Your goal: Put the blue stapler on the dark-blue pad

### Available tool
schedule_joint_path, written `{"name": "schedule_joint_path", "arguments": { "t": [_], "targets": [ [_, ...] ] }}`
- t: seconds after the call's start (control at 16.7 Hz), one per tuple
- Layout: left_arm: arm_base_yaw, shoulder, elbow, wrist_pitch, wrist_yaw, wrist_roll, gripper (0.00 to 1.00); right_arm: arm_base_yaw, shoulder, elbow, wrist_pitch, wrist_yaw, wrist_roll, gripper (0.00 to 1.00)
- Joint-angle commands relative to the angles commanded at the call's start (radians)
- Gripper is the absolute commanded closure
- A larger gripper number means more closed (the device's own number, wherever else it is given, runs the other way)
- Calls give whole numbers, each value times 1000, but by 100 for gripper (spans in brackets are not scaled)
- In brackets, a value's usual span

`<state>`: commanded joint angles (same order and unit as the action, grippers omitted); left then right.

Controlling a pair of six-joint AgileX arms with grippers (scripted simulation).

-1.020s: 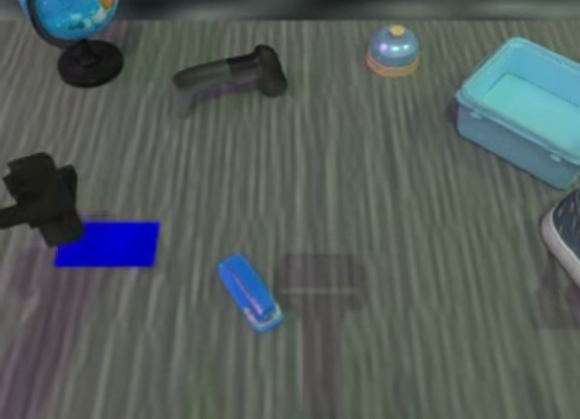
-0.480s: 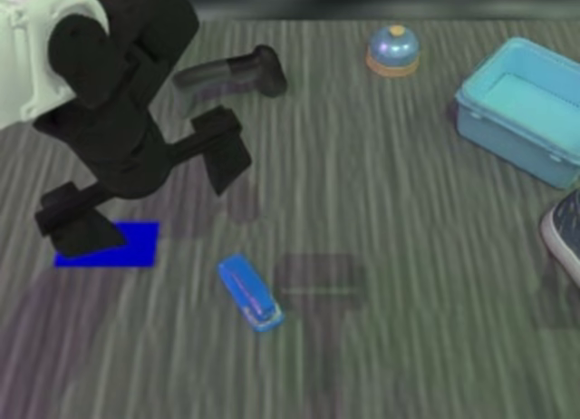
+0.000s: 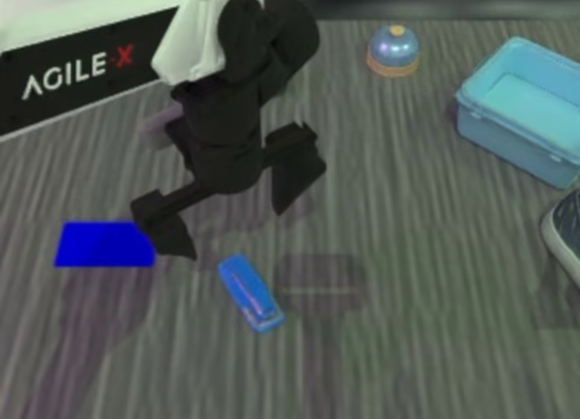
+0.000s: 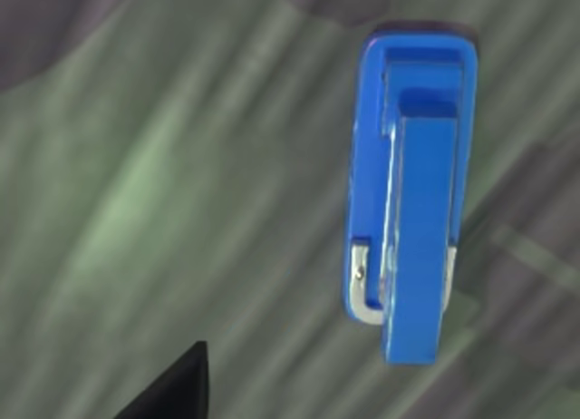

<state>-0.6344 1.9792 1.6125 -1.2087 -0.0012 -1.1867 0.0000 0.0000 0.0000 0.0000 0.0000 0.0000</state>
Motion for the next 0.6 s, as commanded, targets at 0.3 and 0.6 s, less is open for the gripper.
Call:
{"name": "schedule_joint_path", "arguments": {
  "t": [0.3, 0.6],
  "targets": [
    [3, 1, 2, 0, 0, -2, 0, 0, 0, 0, 0, 0, 0, 0],
    [2, 37, -81, 115, 0, 2, 0, 0, 0, 0, 0, 0, 0, 0]
  ]
}}
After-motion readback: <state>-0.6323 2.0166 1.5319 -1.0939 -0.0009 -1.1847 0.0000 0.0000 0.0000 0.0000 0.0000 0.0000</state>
